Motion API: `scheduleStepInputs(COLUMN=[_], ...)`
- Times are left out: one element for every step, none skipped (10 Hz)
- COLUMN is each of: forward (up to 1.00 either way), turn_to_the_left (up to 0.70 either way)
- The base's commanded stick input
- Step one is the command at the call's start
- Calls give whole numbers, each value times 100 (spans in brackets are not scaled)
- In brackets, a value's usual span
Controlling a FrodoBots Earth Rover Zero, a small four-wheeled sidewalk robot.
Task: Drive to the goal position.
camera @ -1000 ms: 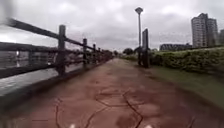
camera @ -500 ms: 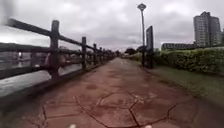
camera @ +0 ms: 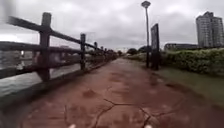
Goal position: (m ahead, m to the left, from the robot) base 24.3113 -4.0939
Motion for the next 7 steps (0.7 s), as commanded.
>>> scheduleStepInputs(forward=[85,85,85,85,85,85,85], turn_to_the_left=[1,1,1,1,1,1,1])
